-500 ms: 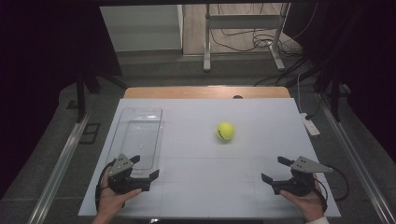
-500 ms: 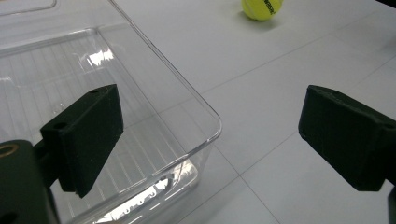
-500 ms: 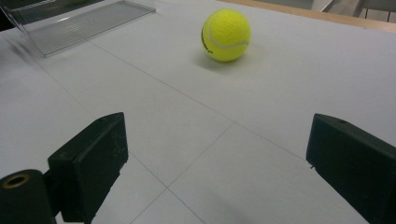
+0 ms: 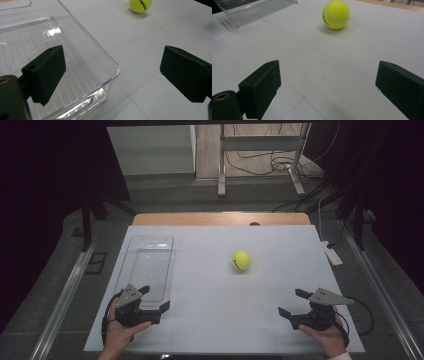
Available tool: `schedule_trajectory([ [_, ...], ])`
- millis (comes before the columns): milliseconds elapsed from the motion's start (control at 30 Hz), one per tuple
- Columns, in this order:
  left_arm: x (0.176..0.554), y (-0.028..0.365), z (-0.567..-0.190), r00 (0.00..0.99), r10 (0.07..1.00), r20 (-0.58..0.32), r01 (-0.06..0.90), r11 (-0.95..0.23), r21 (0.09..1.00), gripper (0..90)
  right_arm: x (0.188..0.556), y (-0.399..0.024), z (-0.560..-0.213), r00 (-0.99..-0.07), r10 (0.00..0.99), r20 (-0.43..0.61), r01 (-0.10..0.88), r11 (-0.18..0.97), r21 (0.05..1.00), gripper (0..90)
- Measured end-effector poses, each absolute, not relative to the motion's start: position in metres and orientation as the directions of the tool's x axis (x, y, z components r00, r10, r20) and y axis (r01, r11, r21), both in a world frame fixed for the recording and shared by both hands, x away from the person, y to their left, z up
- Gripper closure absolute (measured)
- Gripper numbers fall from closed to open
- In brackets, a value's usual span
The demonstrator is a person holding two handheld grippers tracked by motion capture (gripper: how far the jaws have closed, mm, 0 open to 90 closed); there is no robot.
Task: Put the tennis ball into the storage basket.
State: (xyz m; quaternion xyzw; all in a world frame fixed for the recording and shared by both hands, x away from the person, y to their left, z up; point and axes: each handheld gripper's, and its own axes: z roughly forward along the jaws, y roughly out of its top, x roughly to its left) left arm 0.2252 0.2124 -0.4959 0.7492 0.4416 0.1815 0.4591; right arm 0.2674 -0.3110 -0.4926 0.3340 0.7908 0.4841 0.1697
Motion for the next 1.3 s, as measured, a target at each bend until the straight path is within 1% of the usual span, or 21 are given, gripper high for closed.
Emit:
schedule_trajectory([
  [633, 0.229, 0.213, -0.486, 0.552, 0.819, -0.158, 0.507, -0.178, 0.844, 8.1, 0.268, -0.313, -0.494, -0.715, 0.695, 0.071, 0.37, 0.291, 0.882, 7.1],
  [967, 0.234, 0.203, -0.477, 0.579, 0.805, -0.132, 0.49, -0.213, 0.845, 7.9, 0.268, -0.314, -0.494, -0.713, 0.698, 0.073, 0.373, 0.289, 0.882, 7.6],
  [1300, 0.241, 0.2, -0.474, 0.589, 0.796, -0.136, 0.493, -0.221, 0.841, 9.1, 0.271, -0.32, -0.497, -0.702, 0.706, 0.096, 0.388, 0.266, 0.882, 7.8],
])
